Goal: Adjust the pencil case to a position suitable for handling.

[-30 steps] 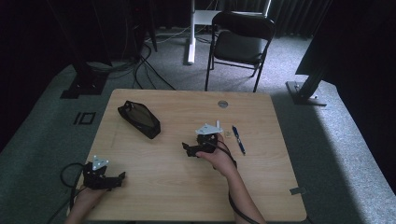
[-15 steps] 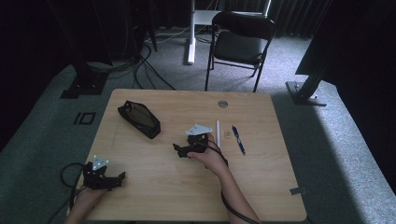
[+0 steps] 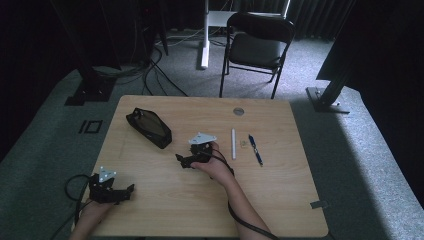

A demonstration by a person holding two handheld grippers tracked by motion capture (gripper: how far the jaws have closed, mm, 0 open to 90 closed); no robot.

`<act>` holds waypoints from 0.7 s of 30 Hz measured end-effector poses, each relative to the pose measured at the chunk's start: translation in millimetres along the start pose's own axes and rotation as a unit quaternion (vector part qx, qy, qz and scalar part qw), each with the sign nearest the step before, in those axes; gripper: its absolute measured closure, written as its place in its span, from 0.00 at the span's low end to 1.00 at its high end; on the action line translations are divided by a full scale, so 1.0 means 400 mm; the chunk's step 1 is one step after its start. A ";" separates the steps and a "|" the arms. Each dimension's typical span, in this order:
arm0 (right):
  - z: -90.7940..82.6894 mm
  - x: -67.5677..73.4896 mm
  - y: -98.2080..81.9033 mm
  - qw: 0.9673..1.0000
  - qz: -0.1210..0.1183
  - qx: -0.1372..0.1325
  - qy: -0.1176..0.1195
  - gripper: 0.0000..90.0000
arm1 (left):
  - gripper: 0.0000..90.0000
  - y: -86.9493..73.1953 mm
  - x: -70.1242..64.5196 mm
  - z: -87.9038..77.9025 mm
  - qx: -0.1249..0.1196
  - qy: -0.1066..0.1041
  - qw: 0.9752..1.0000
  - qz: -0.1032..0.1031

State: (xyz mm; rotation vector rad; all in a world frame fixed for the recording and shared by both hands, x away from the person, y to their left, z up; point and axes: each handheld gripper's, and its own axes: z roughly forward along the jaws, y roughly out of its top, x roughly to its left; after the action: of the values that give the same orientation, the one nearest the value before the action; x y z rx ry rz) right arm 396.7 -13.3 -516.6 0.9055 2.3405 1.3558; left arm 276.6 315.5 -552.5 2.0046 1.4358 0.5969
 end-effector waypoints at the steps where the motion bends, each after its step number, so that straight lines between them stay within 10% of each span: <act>1: 0.000 0.000 0.000 1.000 0.000 0.000 0.000 0.13 | 0.00 0.000 0.000 0.000 0.000 0.000 1.000 0.000; 21: 0.079 0.023 0.047 1.000 -0.022 -0.009 0.007 0.27 | 0.00 0.000 0.000 0.000 0.000 0.000 1.000 0.000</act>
State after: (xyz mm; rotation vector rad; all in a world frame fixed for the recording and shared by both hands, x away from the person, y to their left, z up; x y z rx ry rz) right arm 413.6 20.6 -516.5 0.8369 2.3405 1.3691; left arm 276.6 315.5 -552.5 2.0044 1.4360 0.5969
